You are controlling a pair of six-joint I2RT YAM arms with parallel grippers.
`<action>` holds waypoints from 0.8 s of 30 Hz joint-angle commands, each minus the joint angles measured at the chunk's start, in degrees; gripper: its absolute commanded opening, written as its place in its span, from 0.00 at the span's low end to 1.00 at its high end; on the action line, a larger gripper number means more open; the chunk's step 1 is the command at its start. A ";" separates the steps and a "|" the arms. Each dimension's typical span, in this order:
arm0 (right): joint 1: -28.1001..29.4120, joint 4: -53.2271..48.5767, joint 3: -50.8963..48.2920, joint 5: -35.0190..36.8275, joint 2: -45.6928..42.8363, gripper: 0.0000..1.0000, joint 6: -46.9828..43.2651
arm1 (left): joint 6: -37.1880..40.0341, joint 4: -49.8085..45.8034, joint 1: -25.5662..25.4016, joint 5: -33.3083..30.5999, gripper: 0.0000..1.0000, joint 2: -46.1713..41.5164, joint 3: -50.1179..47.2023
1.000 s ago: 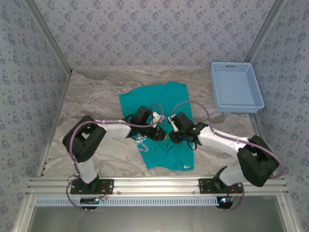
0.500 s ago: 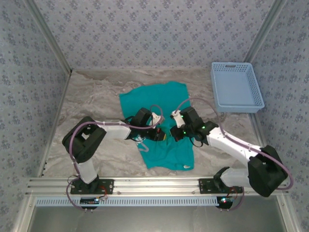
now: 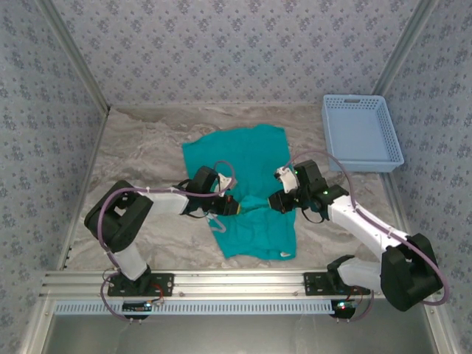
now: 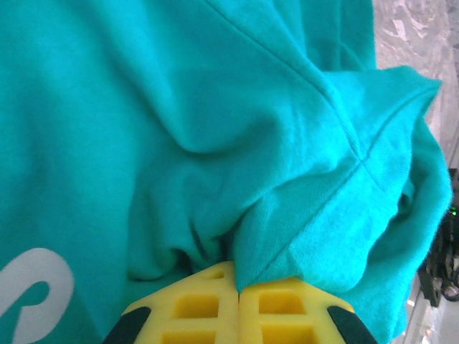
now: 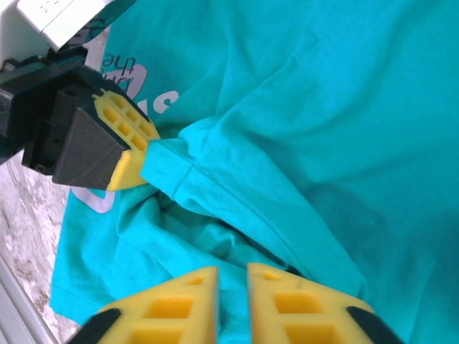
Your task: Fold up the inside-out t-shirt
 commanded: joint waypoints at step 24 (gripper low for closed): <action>11.19 5.54 -7.49 1.29 6.64 0.10 7.97 | 4.04 -5.21 -2.76 -1.34 0.01 4.62 12.03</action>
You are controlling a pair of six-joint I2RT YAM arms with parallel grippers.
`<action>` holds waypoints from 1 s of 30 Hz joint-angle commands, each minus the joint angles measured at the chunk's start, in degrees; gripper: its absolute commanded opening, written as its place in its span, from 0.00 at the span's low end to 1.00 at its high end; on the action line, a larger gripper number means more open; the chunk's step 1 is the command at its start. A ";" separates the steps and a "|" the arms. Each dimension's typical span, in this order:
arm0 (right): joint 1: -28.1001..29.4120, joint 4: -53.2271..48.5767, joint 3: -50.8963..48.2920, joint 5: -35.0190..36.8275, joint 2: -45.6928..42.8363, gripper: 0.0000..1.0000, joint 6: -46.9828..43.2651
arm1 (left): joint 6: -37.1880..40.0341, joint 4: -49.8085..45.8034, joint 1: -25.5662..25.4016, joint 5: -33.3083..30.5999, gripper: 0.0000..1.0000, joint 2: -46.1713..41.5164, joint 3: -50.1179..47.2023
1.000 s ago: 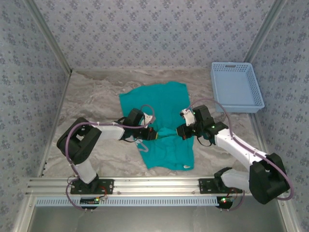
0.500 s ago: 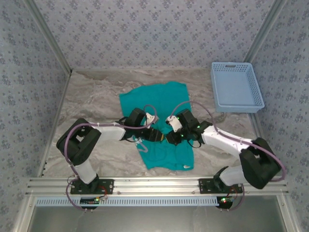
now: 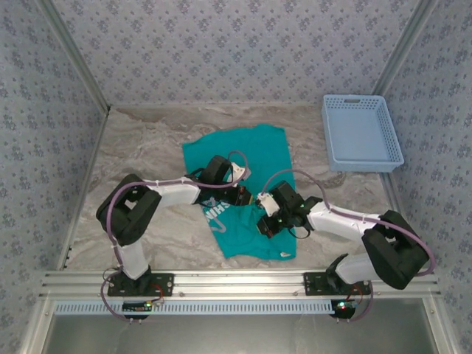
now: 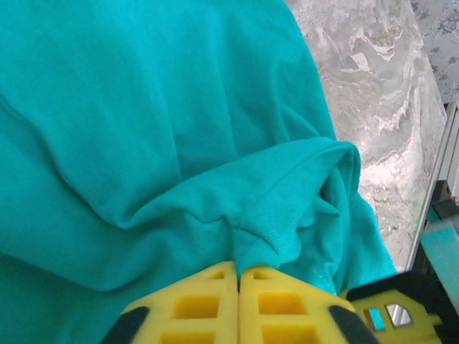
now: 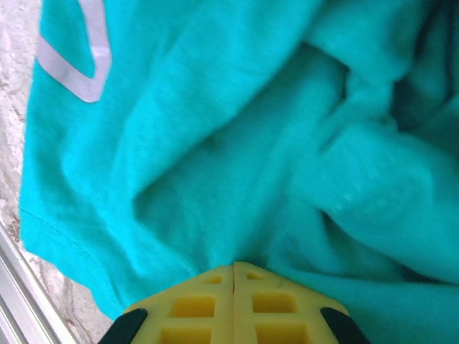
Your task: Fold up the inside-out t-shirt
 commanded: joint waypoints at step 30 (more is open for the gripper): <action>7.01 -6.02 16.12 31.49 8.17 0.04 5.54 | -11.20 8.61 2.91 5.31 0.00 -1.75 -6.07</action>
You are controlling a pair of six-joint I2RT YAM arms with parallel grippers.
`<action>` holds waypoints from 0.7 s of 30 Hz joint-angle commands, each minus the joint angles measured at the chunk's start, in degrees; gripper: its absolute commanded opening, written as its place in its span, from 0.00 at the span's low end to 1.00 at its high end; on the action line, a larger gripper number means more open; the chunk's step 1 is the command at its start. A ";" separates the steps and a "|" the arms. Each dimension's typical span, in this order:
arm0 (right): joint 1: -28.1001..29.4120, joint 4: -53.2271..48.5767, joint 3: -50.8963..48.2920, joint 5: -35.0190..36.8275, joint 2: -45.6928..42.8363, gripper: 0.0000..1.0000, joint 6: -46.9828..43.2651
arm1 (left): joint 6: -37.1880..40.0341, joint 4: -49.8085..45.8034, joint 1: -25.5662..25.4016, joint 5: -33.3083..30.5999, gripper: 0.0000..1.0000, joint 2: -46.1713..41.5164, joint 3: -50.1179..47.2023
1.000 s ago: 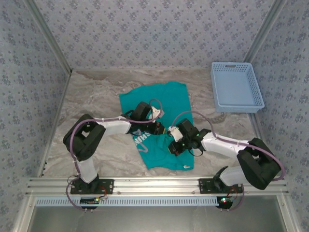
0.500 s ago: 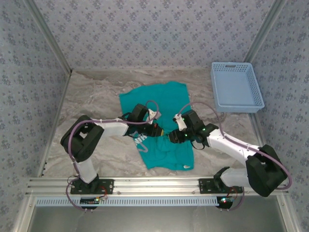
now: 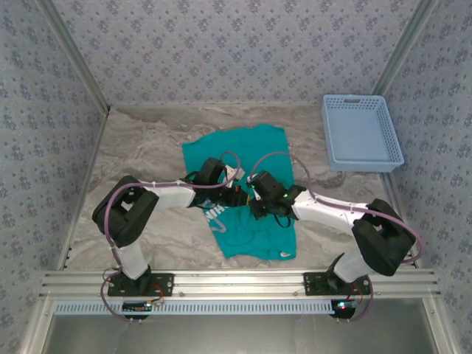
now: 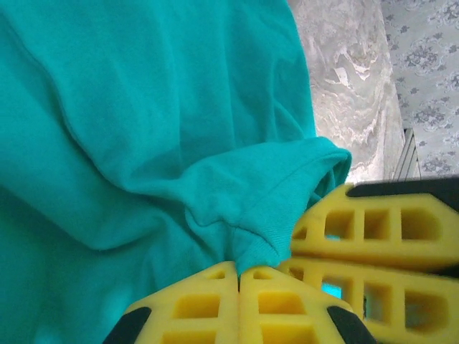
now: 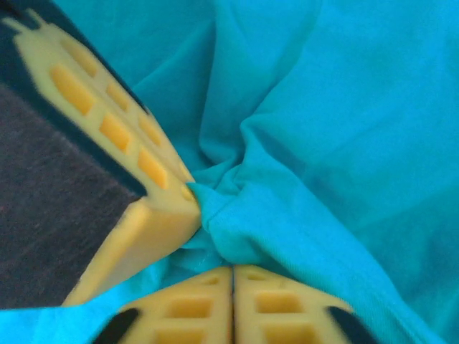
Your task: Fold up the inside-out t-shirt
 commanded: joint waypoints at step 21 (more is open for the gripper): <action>5.41 -9.82 5.13 11.64 3.96 0.05 2.53 | -3.21 5.26 2.31 1.93 0.00 1.38 -3.48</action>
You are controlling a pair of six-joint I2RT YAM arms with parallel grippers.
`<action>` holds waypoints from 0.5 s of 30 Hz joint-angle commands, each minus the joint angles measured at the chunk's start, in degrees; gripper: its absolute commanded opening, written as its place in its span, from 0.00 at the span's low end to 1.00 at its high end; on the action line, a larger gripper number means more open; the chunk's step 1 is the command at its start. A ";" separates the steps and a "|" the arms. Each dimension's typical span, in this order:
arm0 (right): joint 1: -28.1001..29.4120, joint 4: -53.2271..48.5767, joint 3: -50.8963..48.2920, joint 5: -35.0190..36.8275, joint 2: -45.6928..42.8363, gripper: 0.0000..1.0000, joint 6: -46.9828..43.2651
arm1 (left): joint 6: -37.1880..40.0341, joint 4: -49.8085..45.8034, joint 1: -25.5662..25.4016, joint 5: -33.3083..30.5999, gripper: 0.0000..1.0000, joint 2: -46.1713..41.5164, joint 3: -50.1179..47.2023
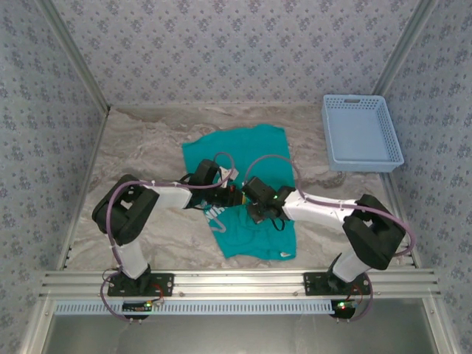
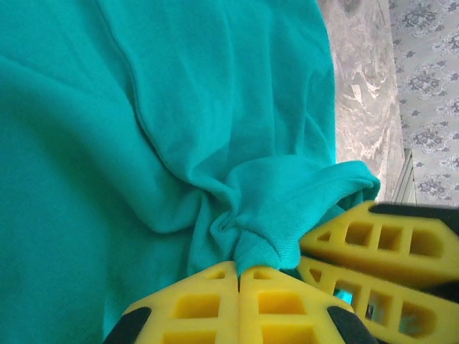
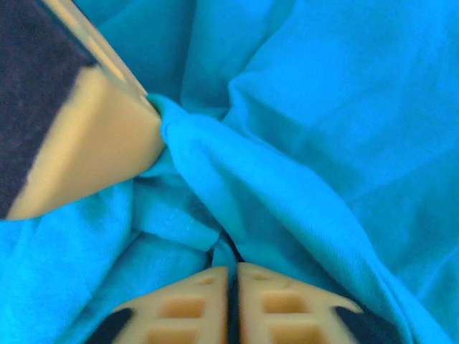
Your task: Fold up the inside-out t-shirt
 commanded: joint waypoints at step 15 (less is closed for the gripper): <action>-16.08 5.50 -10.27 -24.14 -24.54 0.00 -3.19 | 2.07 -1.20 3.80 -1.66 0.01 4.07 -0.38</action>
